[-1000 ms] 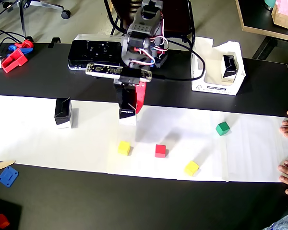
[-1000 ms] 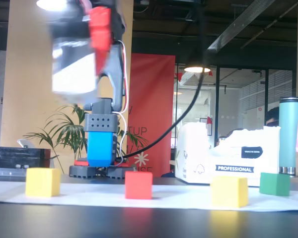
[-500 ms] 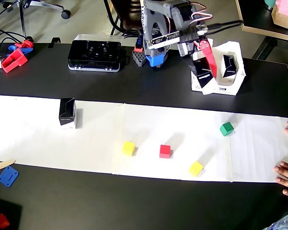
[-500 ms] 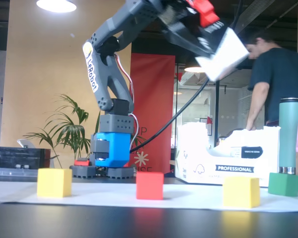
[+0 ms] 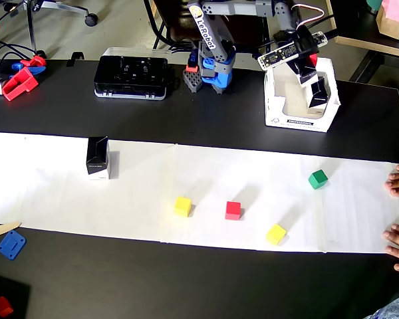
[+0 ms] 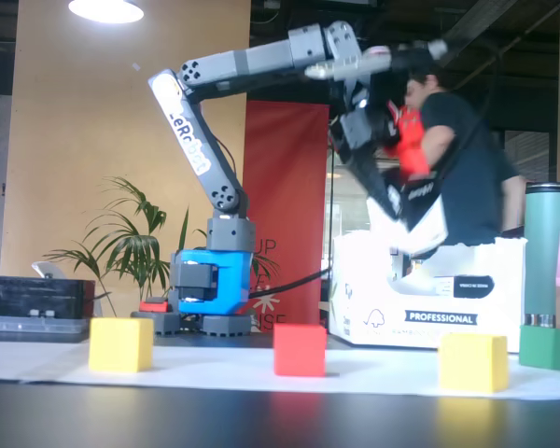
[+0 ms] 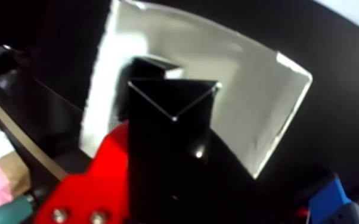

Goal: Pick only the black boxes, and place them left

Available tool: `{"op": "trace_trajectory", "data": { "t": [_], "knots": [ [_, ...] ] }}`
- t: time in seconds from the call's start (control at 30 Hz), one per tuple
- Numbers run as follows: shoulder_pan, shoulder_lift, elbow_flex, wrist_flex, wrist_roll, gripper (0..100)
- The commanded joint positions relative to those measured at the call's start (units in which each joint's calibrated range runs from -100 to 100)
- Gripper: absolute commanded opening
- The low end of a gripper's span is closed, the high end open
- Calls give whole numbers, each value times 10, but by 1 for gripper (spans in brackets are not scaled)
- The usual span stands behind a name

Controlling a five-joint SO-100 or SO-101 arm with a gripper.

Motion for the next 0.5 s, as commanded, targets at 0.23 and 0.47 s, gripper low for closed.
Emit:
{"op": "trace_trajectory", "data": {
  "t": [0.23, 0.47],
  "knots": [
    [-8, 52, -57, 0, 6, 40],
    [93, 60, -176, 100, 115, 40]
  ]
}}
